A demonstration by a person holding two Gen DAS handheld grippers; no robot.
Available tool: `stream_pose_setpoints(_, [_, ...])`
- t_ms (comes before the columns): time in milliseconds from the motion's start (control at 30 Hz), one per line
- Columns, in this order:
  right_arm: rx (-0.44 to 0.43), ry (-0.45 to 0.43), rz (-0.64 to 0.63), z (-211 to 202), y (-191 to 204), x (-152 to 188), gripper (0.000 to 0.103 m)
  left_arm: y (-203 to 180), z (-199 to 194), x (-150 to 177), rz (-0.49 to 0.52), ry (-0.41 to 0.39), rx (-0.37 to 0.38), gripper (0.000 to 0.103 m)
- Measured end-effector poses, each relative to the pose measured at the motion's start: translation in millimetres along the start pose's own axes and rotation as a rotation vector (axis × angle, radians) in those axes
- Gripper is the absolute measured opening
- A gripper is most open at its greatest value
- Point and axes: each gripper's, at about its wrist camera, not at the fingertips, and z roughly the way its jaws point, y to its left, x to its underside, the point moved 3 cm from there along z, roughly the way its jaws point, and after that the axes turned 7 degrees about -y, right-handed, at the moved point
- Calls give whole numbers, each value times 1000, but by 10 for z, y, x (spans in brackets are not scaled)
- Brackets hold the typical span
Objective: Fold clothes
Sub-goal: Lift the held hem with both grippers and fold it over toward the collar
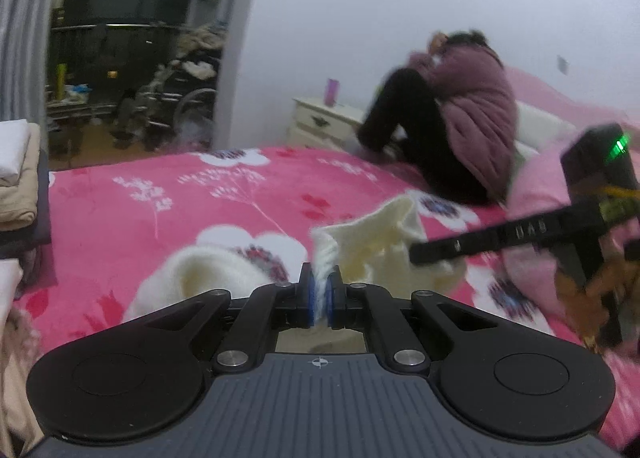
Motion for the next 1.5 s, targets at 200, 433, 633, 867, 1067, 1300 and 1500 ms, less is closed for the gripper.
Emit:
stream_pose_setpoints(200, [-17, 45, -7, -398, 211, 440, 16, -268, -391, 312, 66, 105, 100, 3])
stream_pose_setpoints(433, [-32, 117, 2, -792, 341, 1042, 15, -483, -732, 690, 97, 219, 191, 3])
stream_pose_setpoints(633, [-49, 191, 17, -1007, 425, 1558, 14, -581, -906, 1004, 109, 321, 241, 3])
stream_pose_setpoints(867, [-42, 301, 3, -1101, 515, 2069, 14, -671, -1011, 1350, 153, 449, 319, 3])
stream_pose_setpoints(1067, [-45, 367, -36, -1206, 622, 2306, 14, -699, -1077, 1580, 107, 536, 379, 3])
stream_pose_setpoints(1300, [-53, 445, -109, -1288, 759, 2432, 14, -741, -1197, 1697, 93, 600, 425, 3])
stream_pose_setpoints(1500, [9, 513, -209, -1192, 853, 2627, 17, -775, -1160, 1955, 179, 669, 410, 5])
